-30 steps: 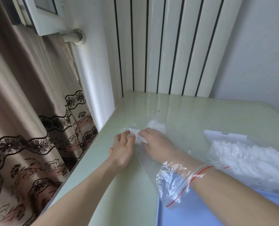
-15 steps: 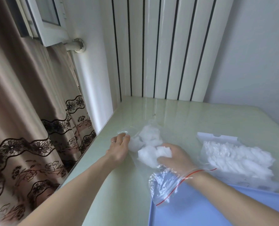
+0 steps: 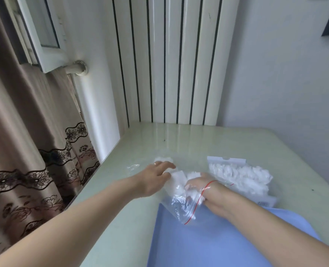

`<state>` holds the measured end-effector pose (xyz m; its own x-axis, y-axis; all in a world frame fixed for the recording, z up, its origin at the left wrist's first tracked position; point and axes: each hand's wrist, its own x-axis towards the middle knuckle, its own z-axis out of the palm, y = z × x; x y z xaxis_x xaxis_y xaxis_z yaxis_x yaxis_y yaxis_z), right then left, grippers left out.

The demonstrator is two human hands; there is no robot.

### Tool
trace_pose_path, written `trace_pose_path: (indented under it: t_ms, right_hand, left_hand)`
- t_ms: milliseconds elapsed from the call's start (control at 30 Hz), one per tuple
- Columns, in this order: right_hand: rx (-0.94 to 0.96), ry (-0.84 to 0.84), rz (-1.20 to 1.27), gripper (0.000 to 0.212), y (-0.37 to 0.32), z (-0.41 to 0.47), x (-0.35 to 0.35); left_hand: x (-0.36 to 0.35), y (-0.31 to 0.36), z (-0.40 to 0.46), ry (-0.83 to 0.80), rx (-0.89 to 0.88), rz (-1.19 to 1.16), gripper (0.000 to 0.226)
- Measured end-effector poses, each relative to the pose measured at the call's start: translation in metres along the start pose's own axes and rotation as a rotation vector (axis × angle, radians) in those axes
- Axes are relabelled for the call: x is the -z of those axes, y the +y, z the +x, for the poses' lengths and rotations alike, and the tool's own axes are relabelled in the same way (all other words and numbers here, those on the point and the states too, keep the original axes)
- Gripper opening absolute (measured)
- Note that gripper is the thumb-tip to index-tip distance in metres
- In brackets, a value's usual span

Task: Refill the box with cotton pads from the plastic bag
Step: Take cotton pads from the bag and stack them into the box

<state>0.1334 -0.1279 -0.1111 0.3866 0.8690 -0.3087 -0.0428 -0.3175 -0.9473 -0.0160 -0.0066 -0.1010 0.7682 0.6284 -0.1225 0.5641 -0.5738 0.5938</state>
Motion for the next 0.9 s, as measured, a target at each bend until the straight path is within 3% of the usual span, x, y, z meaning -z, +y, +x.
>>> trace_pose_path:
  t_ms: [233,300,400,533,633,733,800,900]
  right_hand:
    - [-0.064,-0.103,-0.079,0.028,-0.004,-0.017,0.012]
    - [-0.049,-0.127,-0.045,0.035,-0.006,-0.028,0.019]
    - [-0.043,-0.187,0.008,0.017,-0.013,-0.039,0.032]
    - [-0.034,-0.227,0.074,0.034,-0.026,-0.049,0.049]
    - [-0.022,-0.244,0.086,0.033,-0.039,-0.057,0.062]
    - [-0.050,-0.275,0.193,0.033,-0.050,-0.063,0.073]
    - [-0.051,-0.316,0.174,0.024,-0.055,-0.068,0.073]
    - [-0.051,-0.331,0.183,0.020,-0.057,-0.075,0.071]
  left_hand:
    - [-0.001,-0.024,-0.003,-0.138,0.250,0.115,0.046]
    - [-0.001,-0.035,-0.003,-0.127,0.268,0.156,0.046]
    - [0.000,-0.048,-0.003,-0.072,0.285,0.097,0.049]
    - [0.009,-0.032,-0.002,-0.024,0.251,0.192,0.050]
    - [0.021,0.017,-0.011,0.119,0.095,0.015,0.039]
    - [0.028,0.070,-0.027,-0.065,-0.061,-0.462,0.029]
    - [0.027,0.091,-0.034,-0.181,-0.100,-0.518,0.028]
    - [0.018,0.103,-0.034,-0.197,-0.090,-0.441,0.029]
